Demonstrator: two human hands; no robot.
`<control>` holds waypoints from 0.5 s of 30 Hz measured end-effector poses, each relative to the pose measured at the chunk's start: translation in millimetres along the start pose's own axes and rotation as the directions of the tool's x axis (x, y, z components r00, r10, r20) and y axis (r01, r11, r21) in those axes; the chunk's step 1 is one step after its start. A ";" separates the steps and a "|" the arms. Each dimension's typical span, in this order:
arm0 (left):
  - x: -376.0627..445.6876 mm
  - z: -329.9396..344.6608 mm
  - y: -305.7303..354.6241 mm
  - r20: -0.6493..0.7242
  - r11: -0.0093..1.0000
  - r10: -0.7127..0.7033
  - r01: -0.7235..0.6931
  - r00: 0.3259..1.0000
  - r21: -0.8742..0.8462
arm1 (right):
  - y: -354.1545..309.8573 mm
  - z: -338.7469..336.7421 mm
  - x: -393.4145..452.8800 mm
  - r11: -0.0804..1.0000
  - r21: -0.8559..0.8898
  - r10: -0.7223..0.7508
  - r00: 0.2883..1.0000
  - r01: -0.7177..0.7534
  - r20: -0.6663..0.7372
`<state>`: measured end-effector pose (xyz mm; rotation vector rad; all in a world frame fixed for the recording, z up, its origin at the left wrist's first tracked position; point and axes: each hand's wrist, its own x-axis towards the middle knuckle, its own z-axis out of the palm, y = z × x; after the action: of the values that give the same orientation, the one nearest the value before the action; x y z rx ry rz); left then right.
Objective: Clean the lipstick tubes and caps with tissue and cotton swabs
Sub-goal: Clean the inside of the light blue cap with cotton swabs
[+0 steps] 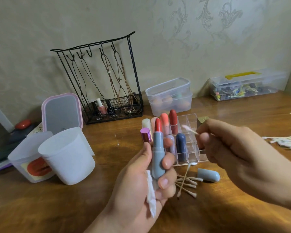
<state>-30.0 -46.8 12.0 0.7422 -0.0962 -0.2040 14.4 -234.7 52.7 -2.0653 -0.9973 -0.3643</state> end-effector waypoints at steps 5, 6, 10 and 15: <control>-2.5 13.9 10.7 -0.193 0.989 0.147 -0.151 0.970 -0.002 | -7.5 13.2 0.5 0.932 0.337 0.092 0.987 -0.131 0.131; -1.1 16.0 13.0 -0.228 0.983 0.177 -0.183 0.957 -0.006 | -6.6 13.1 0.6 0.963 0.239 0.098 0.987 -0.125 0.124; 7.5 15.4 22.2 -0.390 0.969 0.224 -0.160 0.893 0.191 | -1.5 5.8 2.1 0.906 -0.413 0.196 0.958 -0.094 0.210; -10.1 21.1 12.9 -0.273 0.983 0.157 -0.125 0.949 0.132 | -11.0 8.6 3.3 0.783 -0.614 0.306 0.921 -0.099 0.242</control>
<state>-41.3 -49.3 36.1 0.8668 0.1122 0.0468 7.5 -222.3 54.9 -2.8608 -0.9006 -0.2318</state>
